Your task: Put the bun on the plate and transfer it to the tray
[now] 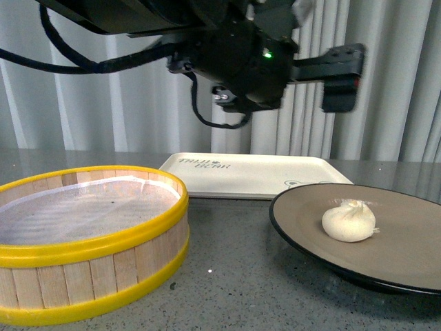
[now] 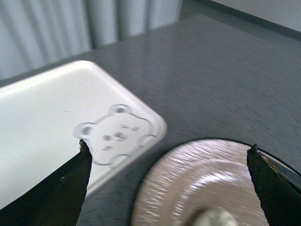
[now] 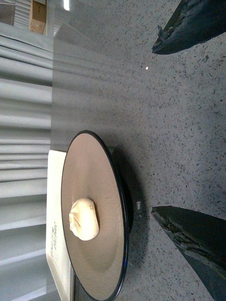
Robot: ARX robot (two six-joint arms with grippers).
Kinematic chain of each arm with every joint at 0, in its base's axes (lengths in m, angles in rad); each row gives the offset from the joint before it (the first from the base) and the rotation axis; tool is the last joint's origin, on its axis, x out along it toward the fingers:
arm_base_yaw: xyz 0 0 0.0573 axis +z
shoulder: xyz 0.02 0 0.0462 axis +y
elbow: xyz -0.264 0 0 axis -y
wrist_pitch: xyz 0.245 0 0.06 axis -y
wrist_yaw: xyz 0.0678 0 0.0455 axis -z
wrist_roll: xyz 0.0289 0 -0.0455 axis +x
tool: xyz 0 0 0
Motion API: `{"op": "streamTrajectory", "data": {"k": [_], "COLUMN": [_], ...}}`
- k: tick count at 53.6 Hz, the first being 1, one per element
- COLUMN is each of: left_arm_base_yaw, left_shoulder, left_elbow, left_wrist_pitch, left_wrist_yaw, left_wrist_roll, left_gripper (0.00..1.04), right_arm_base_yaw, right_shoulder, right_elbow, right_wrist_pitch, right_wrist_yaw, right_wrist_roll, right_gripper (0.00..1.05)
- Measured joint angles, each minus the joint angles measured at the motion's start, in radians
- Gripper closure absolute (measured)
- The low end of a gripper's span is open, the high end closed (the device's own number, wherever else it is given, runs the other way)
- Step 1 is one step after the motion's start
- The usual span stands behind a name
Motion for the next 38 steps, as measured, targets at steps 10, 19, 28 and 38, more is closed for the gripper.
{"op": "streamTrajectory", "data": {"k": [10,19,28,38], "left_arm_base_yaw": [0.174,0.268,0.249,0.253], "left_shoulder": [-0.022,-0.041,-0.045,-0.189], "left_elbow": [0.05,0.05,0.05,-0.28], "left_wrist_pitch": [-0.124,-0.178,-0.178,0.269], "left_wrist_yaw": [-0.408,-0.476,-0.463,-0.478], "left_wrist_roll": [-0.166,-0.221,-0.23,-0.103], "left_gripper": [0.07,0.07,0.07,0.31], "right_arm_base_yaw": [0.0,0.0,0.0,0.0], "right_shoulder": [0.0,0.0,0.0,0.0], "right_elbow": [0.0,0.0,0.0,0.0], "right_wrist_pitch": [0.0,0.0,0.0,0.0], "right_wrist_yaw": [0.0,0.0,0.0,0.001], "right_wrist_roll": [0.0,0.0,0.0,0.0], "right_gripper": [0.08,0.08,0.08,0.08]}}
